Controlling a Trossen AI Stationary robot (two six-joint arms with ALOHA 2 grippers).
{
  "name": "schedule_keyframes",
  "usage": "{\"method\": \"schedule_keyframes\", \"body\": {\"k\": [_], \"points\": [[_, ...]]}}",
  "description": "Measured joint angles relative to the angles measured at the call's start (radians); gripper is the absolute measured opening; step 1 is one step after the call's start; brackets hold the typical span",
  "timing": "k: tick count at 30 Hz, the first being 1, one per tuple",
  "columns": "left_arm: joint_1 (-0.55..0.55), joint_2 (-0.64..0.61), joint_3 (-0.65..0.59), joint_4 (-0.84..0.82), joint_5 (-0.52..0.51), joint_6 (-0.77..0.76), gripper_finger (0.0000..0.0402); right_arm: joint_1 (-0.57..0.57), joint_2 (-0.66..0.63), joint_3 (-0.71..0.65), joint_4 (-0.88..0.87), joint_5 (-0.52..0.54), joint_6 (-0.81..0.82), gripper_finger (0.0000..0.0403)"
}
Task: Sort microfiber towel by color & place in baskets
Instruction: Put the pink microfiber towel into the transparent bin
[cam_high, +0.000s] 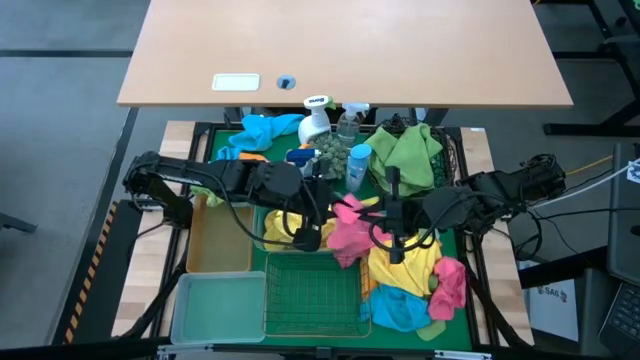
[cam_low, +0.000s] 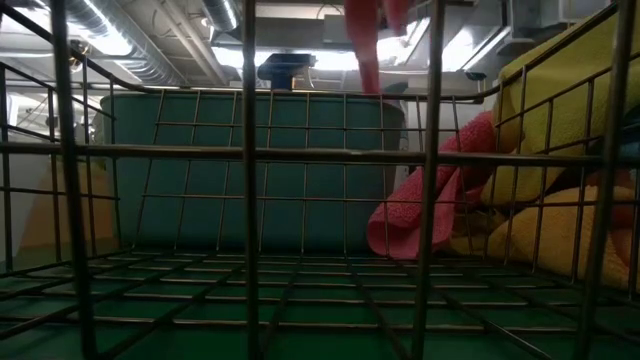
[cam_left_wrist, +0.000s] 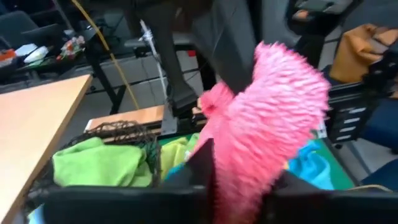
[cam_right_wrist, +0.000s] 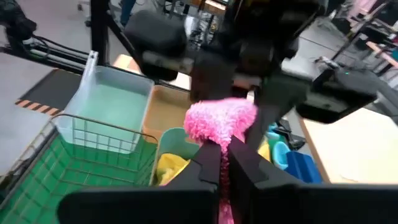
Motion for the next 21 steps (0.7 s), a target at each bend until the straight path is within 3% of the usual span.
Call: {"method": "schedule_keyframes", "body": {"k": [2,6,15,21], "points": [[-0.007,-0.014,0.000,-0.005,0.009,-0.019,0.0012,0.000,0.000,0.000,0.000,-0.031,0.000,0.0011],[-0.025,-0.049,0.000,-0.047,0.012,-0.096,0.0010,-0.001,0.000,0.000,0.002,-0.082,0.000,0.0027],[-0.097,-0.200,0.000,-0.300,0.081,-0.403,0.0004,0.000,0.000,0.000,-0.025,-0.071,0.002,0.0155],[-0.191,-0.287,0.000,-0.486,0.100,-0.663,0.0004,0.000,0.000,0.000,-0.101,-0.066,0.002,0.0198]]}}
